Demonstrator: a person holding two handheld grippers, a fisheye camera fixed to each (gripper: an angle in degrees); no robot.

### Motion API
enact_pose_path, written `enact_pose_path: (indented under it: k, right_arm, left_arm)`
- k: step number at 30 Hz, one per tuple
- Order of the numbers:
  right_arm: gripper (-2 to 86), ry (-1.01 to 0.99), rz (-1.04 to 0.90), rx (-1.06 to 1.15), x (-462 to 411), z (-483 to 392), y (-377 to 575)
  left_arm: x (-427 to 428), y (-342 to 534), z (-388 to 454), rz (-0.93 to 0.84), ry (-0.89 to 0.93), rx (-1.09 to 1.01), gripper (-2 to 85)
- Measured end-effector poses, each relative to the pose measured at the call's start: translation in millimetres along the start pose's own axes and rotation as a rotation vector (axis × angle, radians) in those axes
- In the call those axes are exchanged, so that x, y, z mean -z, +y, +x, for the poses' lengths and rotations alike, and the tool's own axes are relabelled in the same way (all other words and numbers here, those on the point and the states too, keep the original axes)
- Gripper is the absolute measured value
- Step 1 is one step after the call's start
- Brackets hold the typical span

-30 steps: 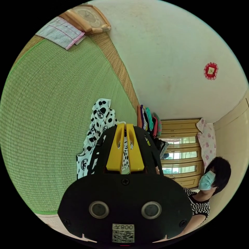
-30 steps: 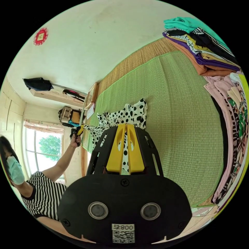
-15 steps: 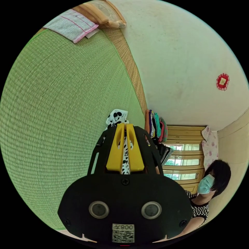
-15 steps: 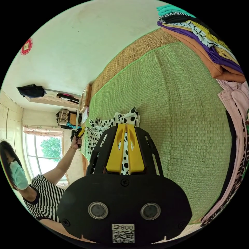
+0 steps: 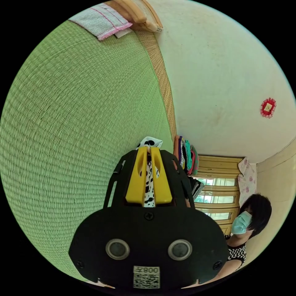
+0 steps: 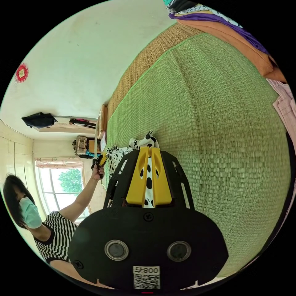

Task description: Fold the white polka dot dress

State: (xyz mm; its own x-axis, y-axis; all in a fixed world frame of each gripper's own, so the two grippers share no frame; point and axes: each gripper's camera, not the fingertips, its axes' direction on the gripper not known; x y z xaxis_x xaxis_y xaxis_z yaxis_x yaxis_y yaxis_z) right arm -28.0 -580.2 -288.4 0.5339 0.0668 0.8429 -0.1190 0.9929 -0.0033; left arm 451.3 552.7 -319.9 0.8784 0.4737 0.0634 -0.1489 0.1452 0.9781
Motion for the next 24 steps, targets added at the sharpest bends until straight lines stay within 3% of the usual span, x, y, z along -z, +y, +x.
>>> enact_pose_path:
  k: [11,18,24]
  right_arm:
    - [2.5,-0.143,0.038,-0.022,-18,21,19]
    - [4.5,-0.165,0.067,-0.053,-34,15,29]
    - [6.7,-0.252,0.171,-0.057,-38,-2,53]
  left_arm:
    - [-41,2,0,0.090,0.086,0.037,3.9]
    - [-81,23,30,0.057,0.110,-0.014,4.6]
    - [-139,49,83,-0.045,0.029,-0.111,6.3]
